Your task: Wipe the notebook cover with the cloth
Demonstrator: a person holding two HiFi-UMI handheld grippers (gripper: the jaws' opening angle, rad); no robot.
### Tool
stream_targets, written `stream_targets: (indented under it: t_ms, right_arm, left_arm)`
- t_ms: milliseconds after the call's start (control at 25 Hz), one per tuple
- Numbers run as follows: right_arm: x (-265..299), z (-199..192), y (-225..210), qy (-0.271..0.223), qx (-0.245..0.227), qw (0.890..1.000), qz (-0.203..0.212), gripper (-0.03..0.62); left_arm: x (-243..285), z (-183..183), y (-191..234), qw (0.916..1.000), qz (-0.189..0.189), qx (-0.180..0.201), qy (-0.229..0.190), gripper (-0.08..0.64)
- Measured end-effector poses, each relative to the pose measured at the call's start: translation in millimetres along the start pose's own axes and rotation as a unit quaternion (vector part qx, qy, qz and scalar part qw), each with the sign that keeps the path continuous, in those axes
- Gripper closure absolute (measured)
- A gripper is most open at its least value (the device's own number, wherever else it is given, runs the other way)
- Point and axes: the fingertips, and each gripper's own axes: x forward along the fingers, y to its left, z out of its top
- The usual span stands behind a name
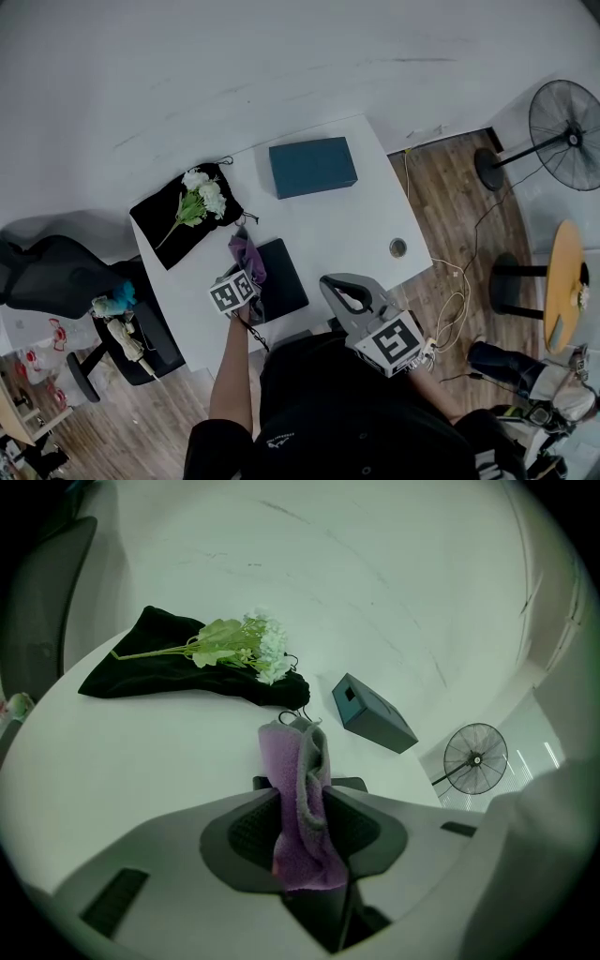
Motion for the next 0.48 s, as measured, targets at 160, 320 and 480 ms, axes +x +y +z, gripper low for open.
stream_targets:
  t_ms: [160,320,480]
  right_arm:
    - [3,1,0,0.015,0.002,1.000,-0.007,0.588]
    - [4,-1,3,0.019,0.002,1.000,-0.009,0.588]
    - [6,-4,9,0.020,0.005,1.000,-0.011,0.588]
  left_arm:
    - [-3,3,6,1.0000,0.007,-0.004,-0.003,0.430]
    - [-8,5,13,0.9999,0.012,-0.005,-0.006,0.430]
    - [-12,4,18,0.9999,0.011,-0.005,-0.007,0.430]
